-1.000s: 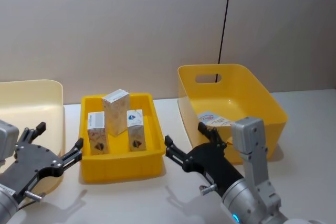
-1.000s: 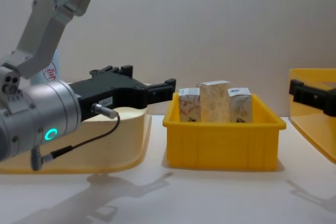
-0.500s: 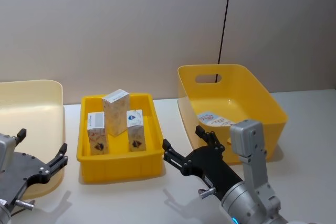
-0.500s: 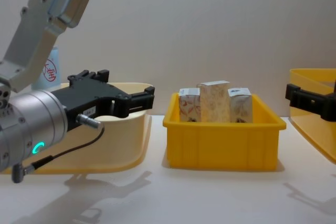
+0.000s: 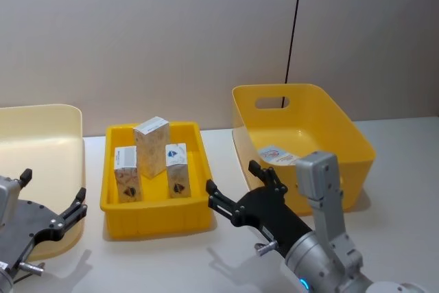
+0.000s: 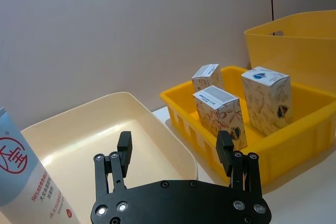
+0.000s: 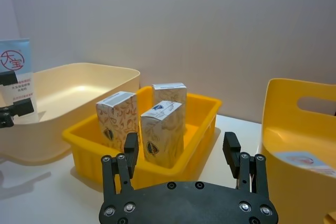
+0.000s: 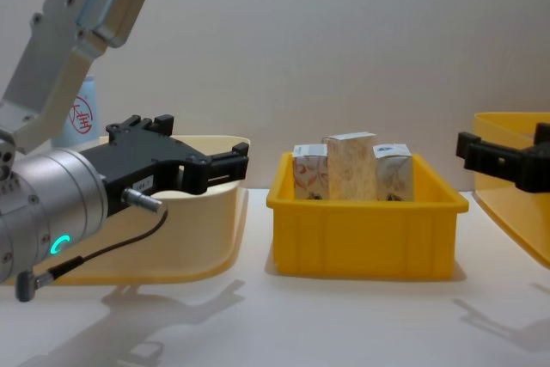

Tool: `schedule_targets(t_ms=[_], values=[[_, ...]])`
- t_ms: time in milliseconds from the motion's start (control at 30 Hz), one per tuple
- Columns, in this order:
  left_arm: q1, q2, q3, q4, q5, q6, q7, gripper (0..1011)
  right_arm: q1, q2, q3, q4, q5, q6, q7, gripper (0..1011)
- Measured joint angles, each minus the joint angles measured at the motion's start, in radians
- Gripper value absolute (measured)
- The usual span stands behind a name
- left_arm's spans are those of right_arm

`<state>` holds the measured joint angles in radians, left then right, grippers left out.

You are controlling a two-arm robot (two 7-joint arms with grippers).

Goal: Bimanual collaborative sorting of washing and personal care products

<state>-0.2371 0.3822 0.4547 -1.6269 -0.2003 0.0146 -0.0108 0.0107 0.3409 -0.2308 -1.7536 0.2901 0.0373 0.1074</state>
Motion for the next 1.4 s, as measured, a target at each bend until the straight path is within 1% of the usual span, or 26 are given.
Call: schedule_targets(t_ms=[167, 333, 367, 600, 633, 900, 1033, 1133, 1300, 1400], values=[[0.000, 0.000, 0.000, 0.000, 0.000, 0.000, 0.000, 1000, 0.026, -0.004, -0.008, 0.018, -0.008, 0.005, 0.010, 1001], [0.000, 0.000, -0.001, 0.000, 0.000, 0.000, 0.000, 999, 0.069, -0.016, -0.022, 0.046, -0.029, 0.021, 0.016, 1001], [0.000, 0.000, -0.001, 0.000, 0.000, 0.000, 0.000, 999, 0.069, -0.016, -0.022, 0.046, -0.029, 0.021, 0.016, 1001], [0.000, 0.000, -0.001, 0.000, 0.000, 0.000, 0.000, 1000, 0.126, -0.039, -0.042, 0.087, -0.056, 0.056, 0.015, 1001], [0.000, 0.000, -0.001, 0.000, 0.000, 0.000, 0.000, 1000, 0.126, -0.039, -0.042, 0.087, -0.056, 0.056, 0.015, 1001], [0.000, 0.000, 0.000, 0.001, 0.000, -0.001, 0.000, 1000, 0.194, -0.074, -0.065, 0.148, -0.082, 0.109, 0.005, 1001], [0.000, 0.000, 0.000, 0.001, 0.000, -0.001, 0.000, 1000, 0.215, -0.087, -0.071, 0.170, -0.088, 0.124, 0.004, 1001], [0.000, 0.000, 0.000, 0.001, 0.000, -0.001, 0.000, 1000, 0.241, -0.102, -0.079, 0.199, -0.094, 0.141, 0.004, 1001], [0.000, 0.000, 0.000, 0.001, 0.000, -0.001, 0.000, 1000, 0.262, -0.115, -0.084, 0.228, -0.099, 0.152, 0.005, 1001], [0.000, 0.000, 0.000, 0.001, 0.000, -0.001, 0.000, 999, 0.286, -0.129, -0.090, 0.259, -0.103, 0.161, 0.008, 1001]])
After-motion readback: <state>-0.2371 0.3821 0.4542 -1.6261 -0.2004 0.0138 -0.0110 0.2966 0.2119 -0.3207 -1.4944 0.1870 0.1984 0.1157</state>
